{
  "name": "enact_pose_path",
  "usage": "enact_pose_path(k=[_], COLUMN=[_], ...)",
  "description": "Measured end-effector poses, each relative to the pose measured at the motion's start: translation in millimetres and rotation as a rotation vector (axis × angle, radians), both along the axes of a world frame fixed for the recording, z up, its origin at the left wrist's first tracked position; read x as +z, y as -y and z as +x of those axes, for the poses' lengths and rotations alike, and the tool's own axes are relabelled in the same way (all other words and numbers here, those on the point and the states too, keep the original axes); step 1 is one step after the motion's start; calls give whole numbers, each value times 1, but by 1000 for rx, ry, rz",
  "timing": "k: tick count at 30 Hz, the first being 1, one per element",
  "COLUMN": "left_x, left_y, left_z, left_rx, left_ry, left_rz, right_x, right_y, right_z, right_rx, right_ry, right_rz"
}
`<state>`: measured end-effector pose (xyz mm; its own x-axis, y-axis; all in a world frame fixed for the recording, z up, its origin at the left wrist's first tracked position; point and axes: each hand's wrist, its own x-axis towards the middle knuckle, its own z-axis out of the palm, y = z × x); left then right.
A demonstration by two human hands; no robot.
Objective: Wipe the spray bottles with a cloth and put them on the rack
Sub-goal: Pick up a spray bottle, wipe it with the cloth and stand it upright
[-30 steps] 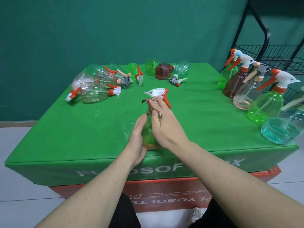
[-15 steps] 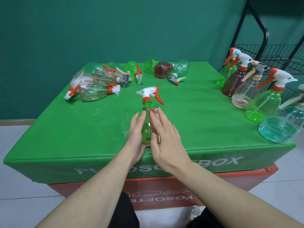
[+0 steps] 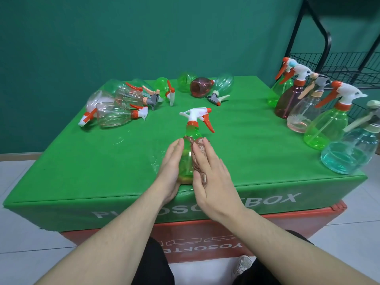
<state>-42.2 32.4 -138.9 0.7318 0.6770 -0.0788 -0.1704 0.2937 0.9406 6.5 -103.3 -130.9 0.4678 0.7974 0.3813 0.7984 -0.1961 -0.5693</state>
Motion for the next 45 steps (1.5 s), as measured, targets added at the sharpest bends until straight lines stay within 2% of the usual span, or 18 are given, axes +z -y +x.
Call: enact_pose_path(k=[4, 11, 19, 26, 32, 41, 45], left_x=[-1, 1, 3, 1, -3, 4, 0], left_y=[0, 4, 8, 3, -1, 2, -1], left_z=[1, -3, -5, -4, -5, -7, -4], left_rx=[-11, -50, 1, 80, 101, 80, 50], left_ry=[-50, -20, -3, 42, 144, 169, 115], left_rz=[28, -47, -83, -189, -259, -197, -152], right_x=[11, 42, 51, 26, 8, 1, 5], right_y=[-9, -36, -48, -36, -19, -2, -8], right_z=[9, 24, 23, 4, -10, -13, -11], right_rx=[-12, -11, -38, 24, 39, 70, 40], right_ry=[22, -181, -266, -138, -12, 30, 32], right_rz=[13, 4, -30, 25, -42, -76, -40])
